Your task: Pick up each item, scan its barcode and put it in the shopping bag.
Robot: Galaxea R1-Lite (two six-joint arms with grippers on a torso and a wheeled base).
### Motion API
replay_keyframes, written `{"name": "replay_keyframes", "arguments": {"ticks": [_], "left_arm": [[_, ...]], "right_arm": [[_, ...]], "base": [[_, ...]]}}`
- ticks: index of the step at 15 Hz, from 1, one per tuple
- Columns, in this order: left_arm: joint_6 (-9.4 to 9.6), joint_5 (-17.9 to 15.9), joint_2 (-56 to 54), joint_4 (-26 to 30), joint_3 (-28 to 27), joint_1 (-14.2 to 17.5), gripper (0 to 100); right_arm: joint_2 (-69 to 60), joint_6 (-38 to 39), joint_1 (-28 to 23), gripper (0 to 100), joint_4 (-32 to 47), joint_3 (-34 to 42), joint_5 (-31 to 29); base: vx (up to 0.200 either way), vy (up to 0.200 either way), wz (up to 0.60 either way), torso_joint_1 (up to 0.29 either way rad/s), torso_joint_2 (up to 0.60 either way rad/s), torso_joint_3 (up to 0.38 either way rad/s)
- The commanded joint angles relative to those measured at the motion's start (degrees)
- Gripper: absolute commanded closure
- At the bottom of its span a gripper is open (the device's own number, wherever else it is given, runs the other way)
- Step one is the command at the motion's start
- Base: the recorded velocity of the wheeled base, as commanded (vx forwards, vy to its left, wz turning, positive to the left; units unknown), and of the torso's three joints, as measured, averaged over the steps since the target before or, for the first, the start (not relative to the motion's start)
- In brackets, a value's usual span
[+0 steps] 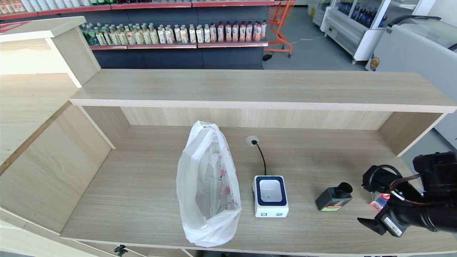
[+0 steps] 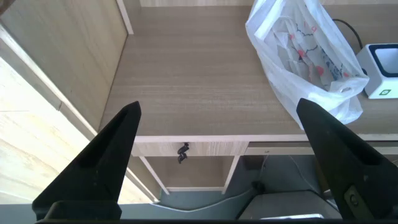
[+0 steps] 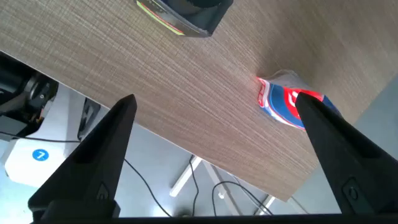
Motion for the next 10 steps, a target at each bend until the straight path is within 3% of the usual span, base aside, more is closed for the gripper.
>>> {"name": "replay_keyframes", "arguments": {"ticks": [1,6,10], "left_arm": [[0.01,0.01,-0.02,0.02,-0.01,0.01,0],[0.01,0.01,-0.02,0.02,-0.01,0.01,0],[0.01,0.01,-0.02,0.02,-0.01,0.01,0]], "right_arm": [[5.41,-0.11,-0.08,0,-2.53,0.01,2.93],[13.67,-0.29,-0.17,0,-10.09,-0.78,4.25],[17.63,-0.2,0.71,0,-10.88,-4.82,7.59]], "base": [[0.0,0.0,0.0,0.0,0.0,0.0],[0.0,0.0,0.0,0.0,0.0,0.0],[0.0,0.0,0.0,0.0,0.0,0.0]]}}
